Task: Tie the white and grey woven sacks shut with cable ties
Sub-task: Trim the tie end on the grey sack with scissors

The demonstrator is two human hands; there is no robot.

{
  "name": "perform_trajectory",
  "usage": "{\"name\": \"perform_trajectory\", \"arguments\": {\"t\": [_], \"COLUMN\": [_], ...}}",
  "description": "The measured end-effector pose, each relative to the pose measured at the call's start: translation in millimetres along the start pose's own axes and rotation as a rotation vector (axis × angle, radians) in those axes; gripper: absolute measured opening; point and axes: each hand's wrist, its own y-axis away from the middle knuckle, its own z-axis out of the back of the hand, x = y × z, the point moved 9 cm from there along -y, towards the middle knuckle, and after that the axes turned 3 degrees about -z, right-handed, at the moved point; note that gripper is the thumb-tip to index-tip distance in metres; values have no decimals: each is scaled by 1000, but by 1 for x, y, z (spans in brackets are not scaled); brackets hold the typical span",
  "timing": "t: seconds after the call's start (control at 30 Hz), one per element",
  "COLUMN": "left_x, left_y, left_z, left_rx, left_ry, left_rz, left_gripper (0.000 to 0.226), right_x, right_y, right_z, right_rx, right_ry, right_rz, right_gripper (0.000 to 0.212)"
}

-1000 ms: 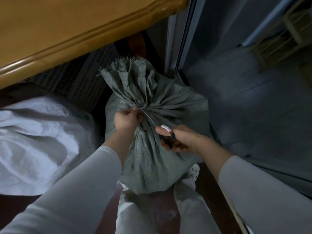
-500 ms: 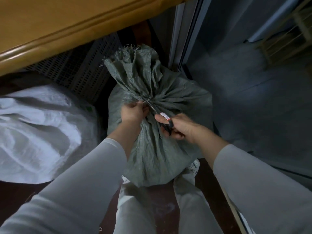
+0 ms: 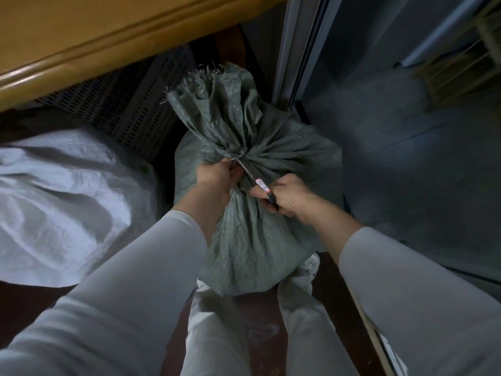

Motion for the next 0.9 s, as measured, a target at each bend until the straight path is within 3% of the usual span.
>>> {"name": "perform_trajectory", "arguments": {"t": [0.23, 0.5, 0.67, 0.73, 0.9], "left_x": [3, -22, -62, -90, -165], "left_y": [-7, 6, 32, 48, 67], "left_z": [10, 41, 49, 61, 114], "left_rx": [-44, -82, -29, -74, -150], "left_ry": [35, -26, 128, 194, 254], "left_rz": [50, -2, -43, -84, -248], "left_gripper": [15, 15, 14, 15, 25], "right_x": [-5, -43, 2, 46, 167], "right_y": [-2, 31, 55, 59, 76], "right_z": [7, -1, 12, 8, -23], "right_rx": [-69, 258, 58, -7, -312], "right_ry": [16, 215, 355, 351, 644], "right_rz": [35, -212, -43, 39, 296], "right_gripper": [31, 45, 35, 40, 57]}}
